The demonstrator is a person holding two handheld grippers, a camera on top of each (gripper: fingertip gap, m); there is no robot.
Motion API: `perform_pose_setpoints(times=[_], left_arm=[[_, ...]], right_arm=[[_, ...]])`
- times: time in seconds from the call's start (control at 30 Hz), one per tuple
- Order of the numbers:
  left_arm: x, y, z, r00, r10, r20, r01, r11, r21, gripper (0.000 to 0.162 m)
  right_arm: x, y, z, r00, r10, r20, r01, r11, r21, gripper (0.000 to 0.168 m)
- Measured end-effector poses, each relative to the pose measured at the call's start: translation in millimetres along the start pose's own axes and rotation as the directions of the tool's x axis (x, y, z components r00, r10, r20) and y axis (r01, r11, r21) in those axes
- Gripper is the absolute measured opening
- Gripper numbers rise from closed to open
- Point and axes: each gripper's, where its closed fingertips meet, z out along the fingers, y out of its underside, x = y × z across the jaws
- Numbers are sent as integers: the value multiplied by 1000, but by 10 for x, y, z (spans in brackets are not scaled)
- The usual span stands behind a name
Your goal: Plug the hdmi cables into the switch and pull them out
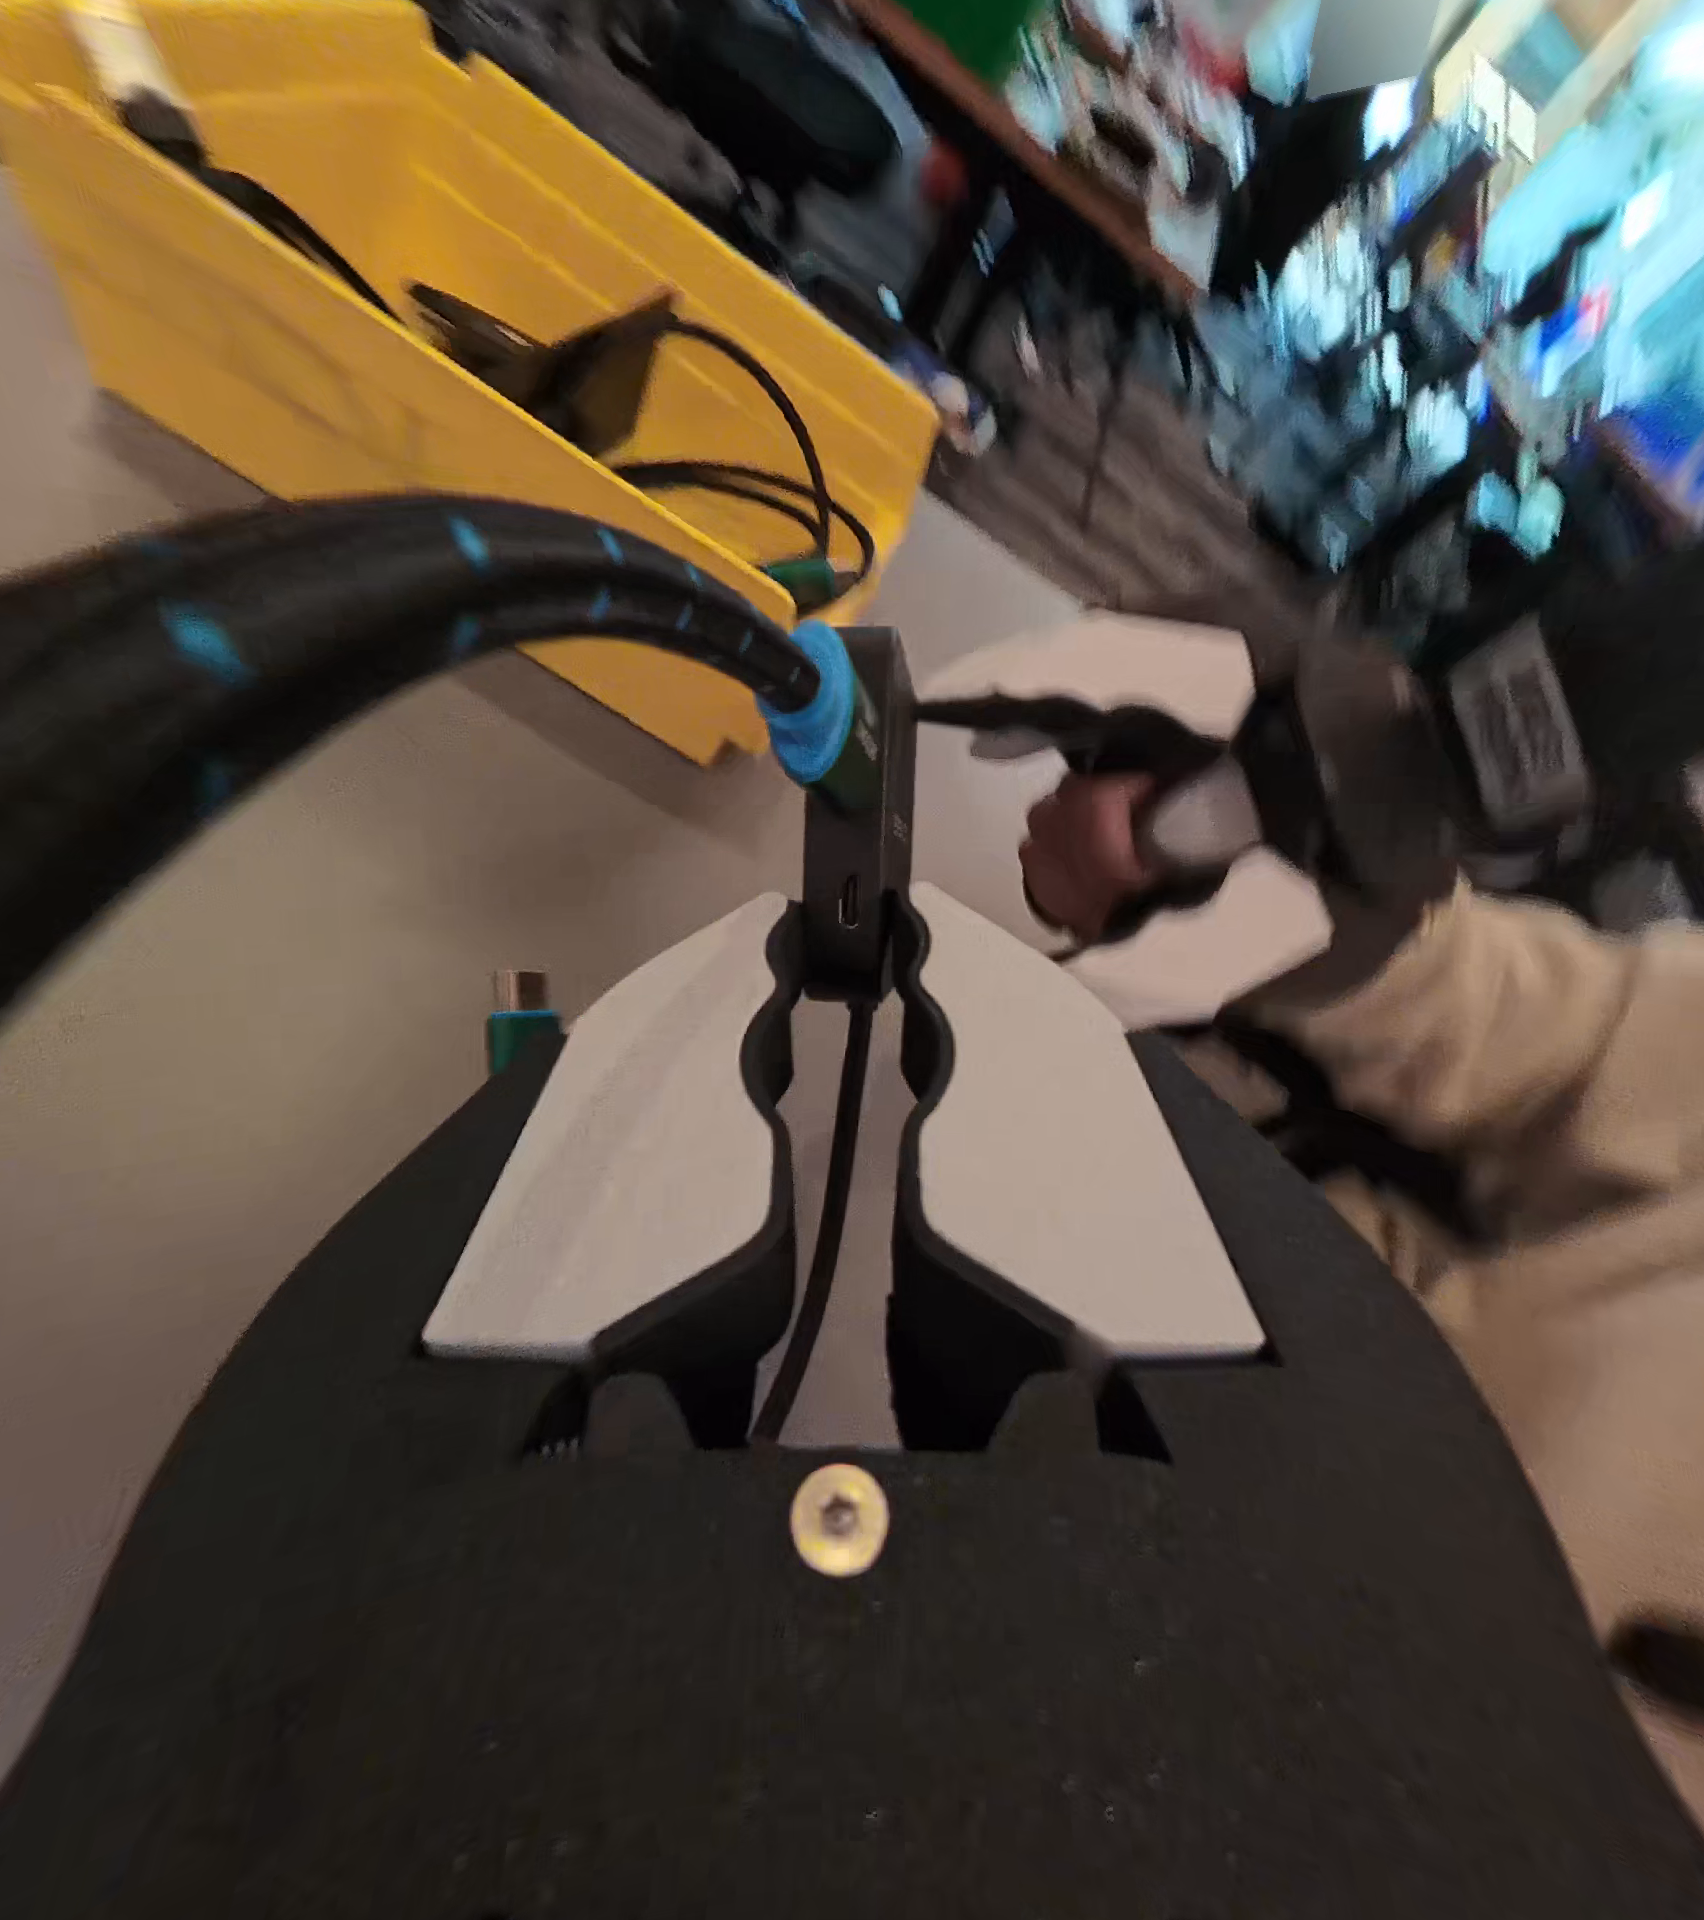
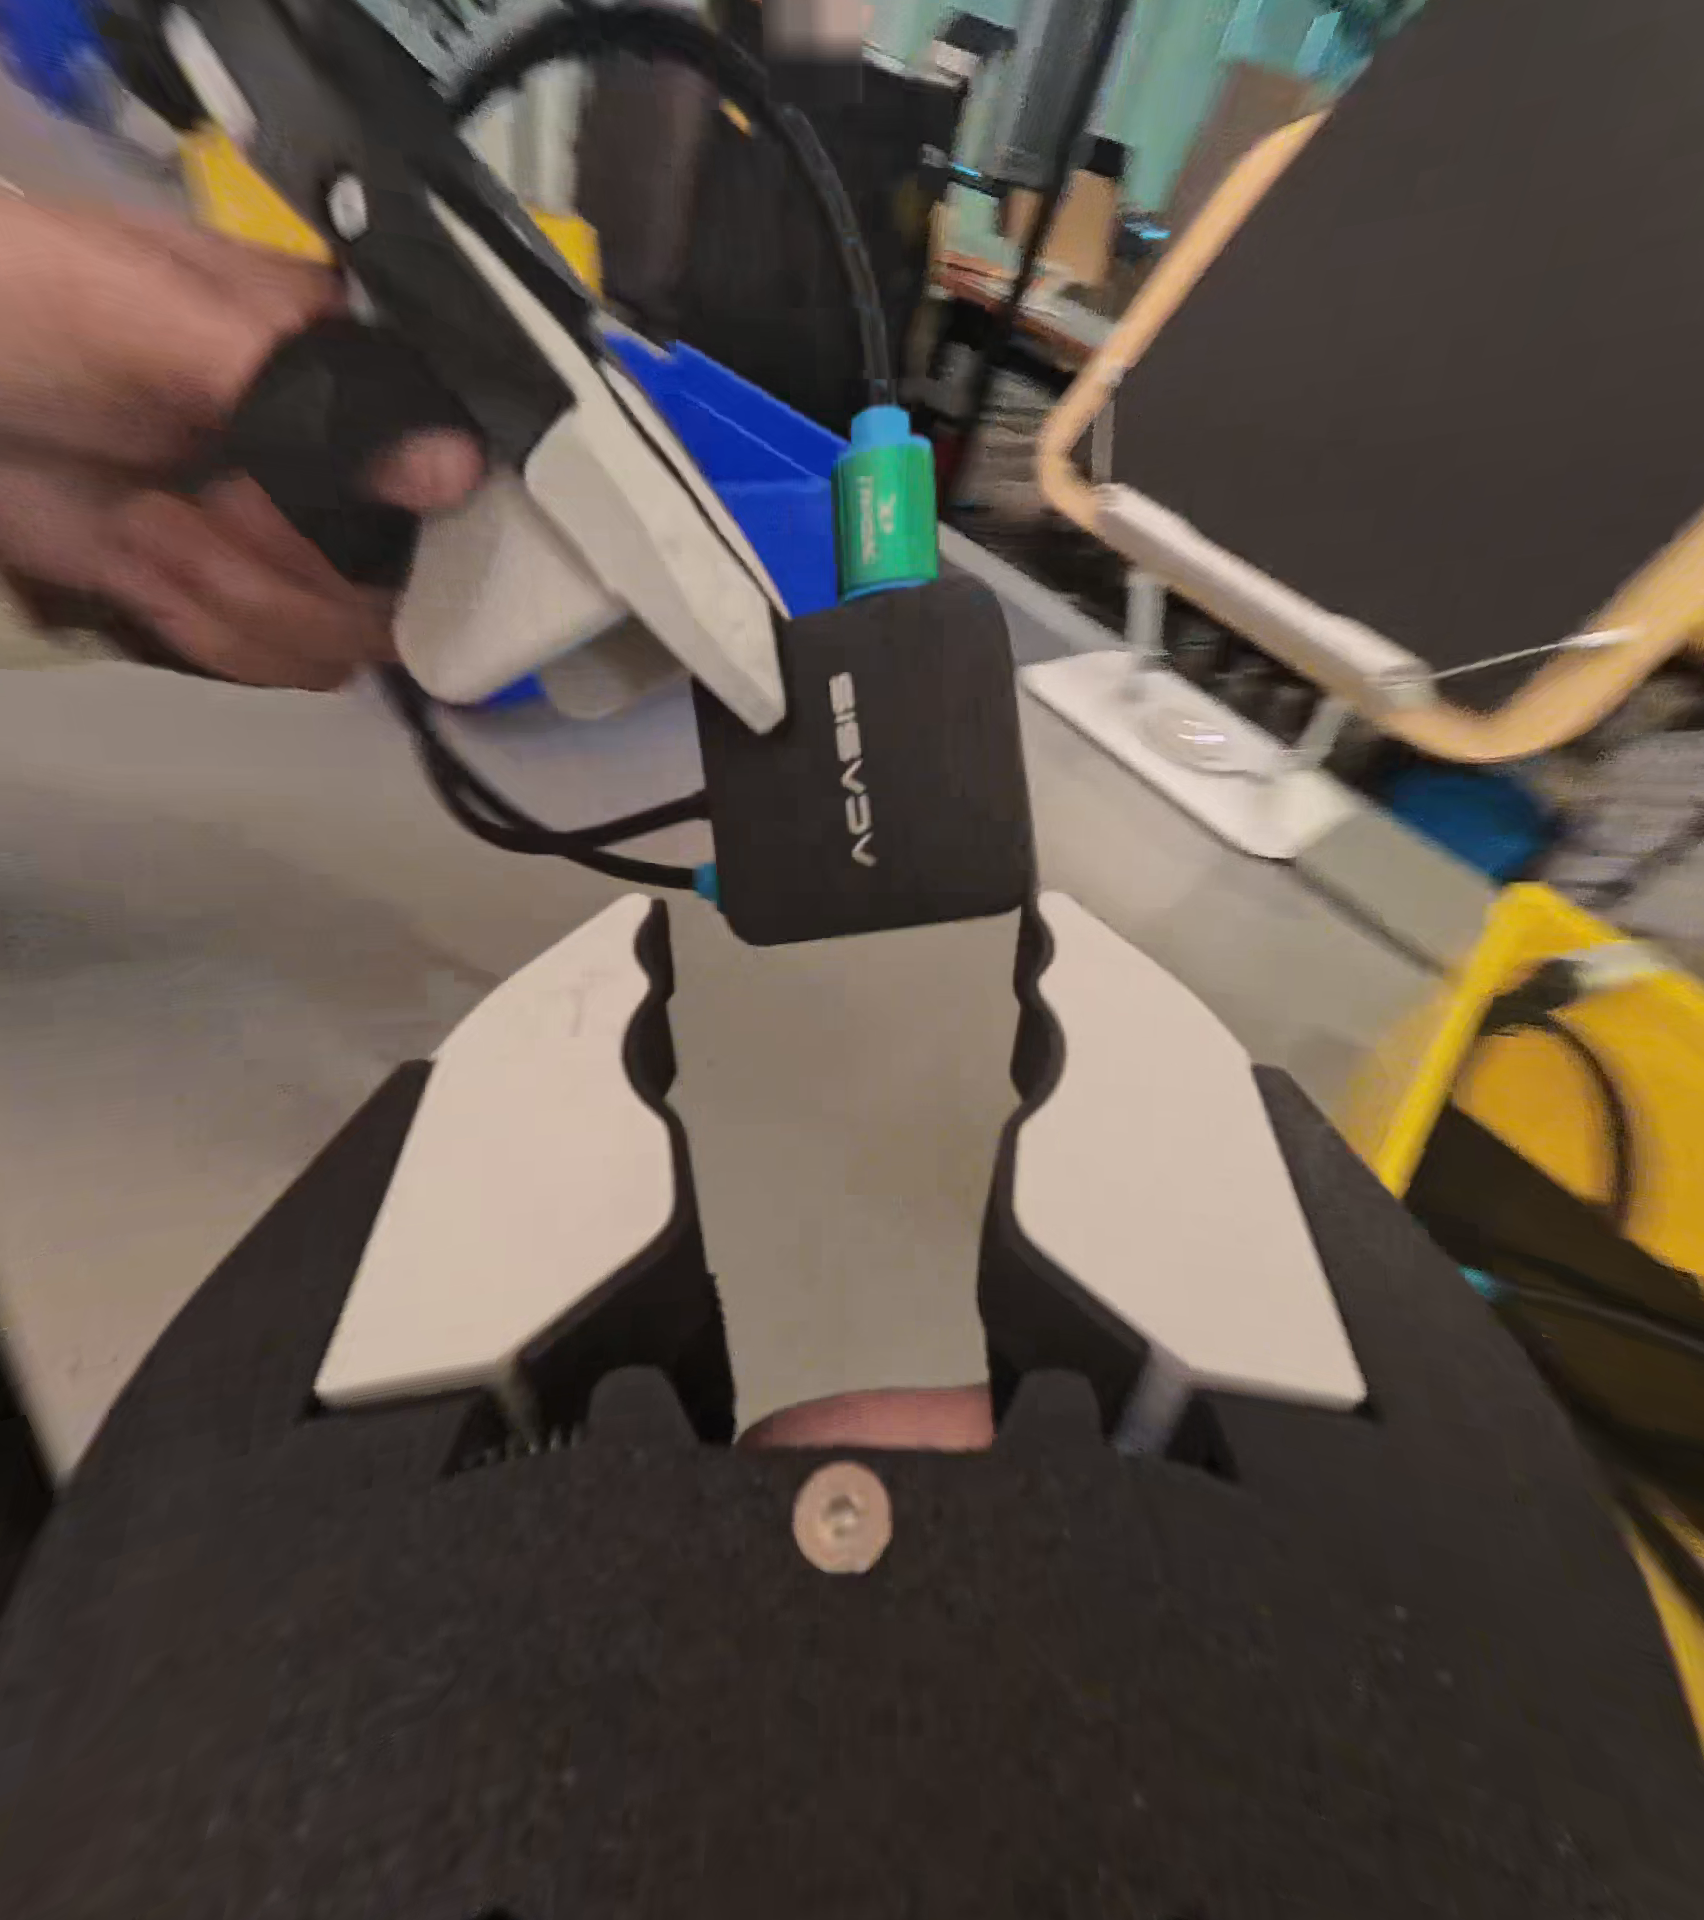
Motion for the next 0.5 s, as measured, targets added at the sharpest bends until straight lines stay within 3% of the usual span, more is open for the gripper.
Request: perform_pose_setpoints(times=[0.07,0.17,0.27,0.4,0.5], left_arm=[[-61,-41,74,988,-151,30,147,983,106,15],[-104,-51,153,932,-363,-8,358,913,196,15],[-191,-53,132,882,-471,-6,457,852,255,15],[-280,-21,90,876,-481,41,449,842,297,15],[-232,12,114,843,-536,-36,521,799,302,15]], right_arm=[[21,66,20,987,-122,-108,116,992,-58,53],[33,85,92,945,-269,-185,247,960,-131,59],[39,39,131,885,-407,-226,373,910,-180,58],[-106,-150,99,913,-359,-195,348,933,-85,50],[-126,-155,170,925,-340,-170,325,939,-111,54]])
